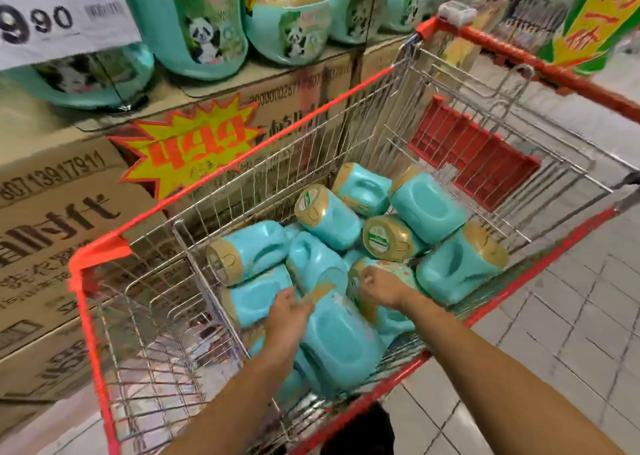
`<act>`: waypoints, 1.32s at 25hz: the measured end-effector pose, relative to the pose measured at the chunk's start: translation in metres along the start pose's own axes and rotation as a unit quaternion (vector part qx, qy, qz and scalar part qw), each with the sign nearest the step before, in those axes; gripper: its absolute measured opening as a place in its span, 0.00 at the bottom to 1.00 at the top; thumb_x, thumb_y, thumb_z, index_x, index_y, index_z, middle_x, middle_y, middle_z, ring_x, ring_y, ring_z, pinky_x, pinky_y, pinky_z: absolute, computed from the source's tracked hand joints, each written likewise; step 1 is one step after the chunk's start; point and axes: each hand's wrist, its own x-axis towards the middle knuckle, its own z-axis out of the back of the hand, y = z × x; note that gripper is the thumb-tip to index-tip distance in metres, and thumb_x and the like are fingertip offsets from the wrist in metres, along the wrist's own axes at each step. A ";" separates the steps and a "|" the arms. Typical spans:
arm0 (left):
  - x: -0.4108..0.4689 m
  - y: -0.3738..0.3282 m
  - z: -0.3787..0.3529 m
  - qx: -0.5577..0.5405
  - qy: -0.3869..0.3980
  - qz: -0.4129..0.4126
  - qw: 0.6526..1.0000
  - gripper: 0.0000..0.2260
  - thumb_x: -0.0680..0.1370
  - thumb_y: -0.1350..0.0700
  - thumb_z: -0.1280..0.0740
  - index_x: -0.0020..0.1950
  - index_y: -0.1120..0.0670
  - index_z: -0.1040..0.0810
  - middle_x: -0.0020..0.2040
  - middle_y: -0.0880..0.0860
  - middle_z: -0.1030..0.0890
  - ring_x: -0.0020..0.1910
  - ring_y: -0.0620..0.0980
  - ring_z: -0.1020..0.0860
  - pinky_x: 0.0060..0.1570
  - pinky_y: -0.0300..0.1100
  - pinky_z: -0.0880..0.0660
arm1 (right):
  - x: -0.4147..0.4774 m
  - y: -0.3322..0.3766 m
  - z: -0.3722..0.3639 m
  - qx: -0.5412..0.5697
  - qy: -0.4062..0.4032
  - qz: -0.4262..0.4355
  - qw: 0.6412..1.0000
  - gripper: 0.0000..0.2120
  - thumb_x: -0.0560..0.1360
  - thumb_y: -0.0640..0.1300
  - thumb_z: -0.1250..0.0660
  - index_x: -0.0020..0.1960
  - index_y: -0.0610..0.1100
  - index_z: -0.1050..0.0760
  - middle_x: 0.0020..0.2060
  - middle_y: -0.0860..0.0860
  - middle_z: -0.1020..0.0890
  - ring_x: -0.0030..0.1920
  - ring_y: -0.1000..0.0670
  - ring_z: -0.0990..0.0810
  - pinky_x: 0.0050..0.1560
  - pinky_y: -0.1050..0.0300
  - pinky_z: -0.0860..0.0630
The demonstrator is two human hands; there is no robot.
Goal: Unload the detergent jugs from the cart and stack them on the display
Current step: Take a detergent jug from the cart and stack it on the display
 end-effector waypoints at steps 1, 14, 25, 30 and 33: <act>0.003 0.011 -0.011 0.010 -0.007 0.035 0.999 0.11 0.71 0.62 0.28 0.49 0.55 0.27 0.49 0.56 0.22 0.43 0.53 0.24 0.38 0.40 0.29 | 0.010 -0.004 0.000 -0.011 0.059 0.016 0.998 0.11 0.77 0.45 0.32 0.56 0.39 0.25 0.50 0.44 0.22 0.53 0.47 0.22 0.51 0.57 0.27; 0.002 0.058 -0.036 -0.305 -0.020 0.182 0.935 0.42 0.55 0.73 0.38 0.70 0.59 0.33 0.53 0.63 0.22 0.51 0.62 0.23 0.45 0.52 0.23 | 0.044 -0.019 -0.015 0.038 0.275 0.001 0.961 0.22 0.71 0.55 0.27 0.55 0.44 0.32 0.38 0.53 0.28 0.34 0.55 0.28 0.27 0.65 0.33; -0.049 -0.020 0.018 -0.442 -0.097 -0.041 0.891 0.08 0.59 0.66 0.39 0.36 0.61 0.26 0.26 0.54 0.25 0.22 0.47 0.26 0.22 0.36 0.28 | -0.052 0.036 0.048 0.239 0.116 0.245 0.933 0.42 0.61 0.59 0.25 0.72 0.60 0.40 0.66 0.62 0.30 0.63 0.65 0.30 0.58 0.70 0.29; -0.078 -0.070 0.035 -0.472 -0.048 -0.122 0.872 0.10 0.59 0.67 0.41 0.25 0.57 0.21 0.24 0.54 0.27 0.21 0.47 0.30 0.21 0.35 0.34 | -0.077 0.061 0.068 0.341 0.095 0.302 0.885 0.40 0.59 0.55 0.22 0.67 0.61 0.36 0.55 0.68 0.21 0.56 0.62 0.21 0.52 0.63 0.22; -0.088 -0.080 0.040 -0.471 -0.044 -0.146 0.869 0.09 0.53 0.65 0.36 0.28 0.56 0.19 0.27 0.54 0.24 0.20 0.47 0.29 0.21 0.36 0.33 | -0.078 0.067 0.072 0.431 0.132 0.276 0.849 0.39 0.58 0.51 0.22 0.67 0.54 0.31 0.59 0.54 0.19 0.61 0.50 0.21 0.56 0.54 0.22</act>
